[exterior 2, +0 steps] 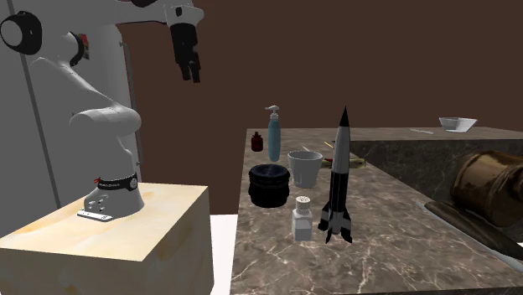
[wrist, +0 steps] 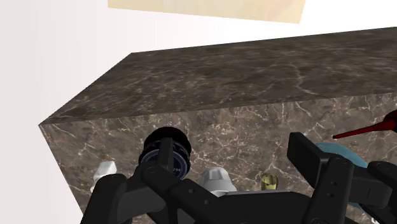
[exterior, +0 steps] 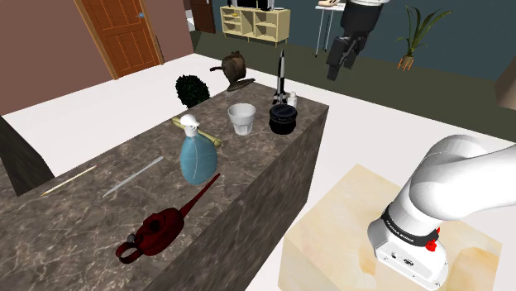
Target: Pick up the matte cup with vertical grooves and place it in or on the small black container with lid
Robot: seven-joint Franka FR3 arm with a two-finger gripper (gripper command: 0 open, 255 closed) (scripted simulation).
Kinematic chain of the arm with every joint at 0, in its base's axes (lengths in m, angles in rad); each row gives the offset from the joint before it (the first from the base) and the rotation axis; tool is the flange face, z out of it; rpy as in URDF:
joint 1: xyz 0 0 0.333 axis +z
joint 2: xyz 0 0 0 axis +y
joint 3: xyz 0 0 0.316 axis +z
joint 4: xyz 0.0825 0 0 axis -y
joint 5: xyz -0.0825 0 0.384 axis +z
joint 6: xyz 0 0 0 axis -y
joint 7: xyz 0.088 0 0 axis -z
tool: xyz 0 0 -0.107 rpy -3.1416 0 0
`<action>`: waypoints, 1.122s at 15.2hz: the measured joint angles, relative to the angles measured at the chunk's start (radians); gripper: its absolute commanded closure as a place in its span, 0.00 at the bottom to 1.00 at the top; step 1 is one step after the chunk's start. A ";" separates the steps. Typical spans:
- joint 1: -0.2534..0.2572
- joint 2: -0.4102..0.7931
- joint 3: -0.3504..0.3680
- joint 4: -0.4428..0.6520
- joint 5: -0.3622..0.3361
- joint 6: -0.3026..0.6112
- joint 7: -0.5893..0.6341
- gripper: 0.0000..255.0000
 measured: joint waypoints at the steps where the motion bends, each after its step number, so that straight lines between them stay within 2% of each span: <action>1: 0.000 0.000 0.000 0.000 0.000 0.000 0.000 0.00; 9: 0.007 0.204 0.056 0.009 0.000 0.188 0.054 0.00; 17: 0.007 0.491 0.120 0.109 -0.033 0.365 0.131 0.00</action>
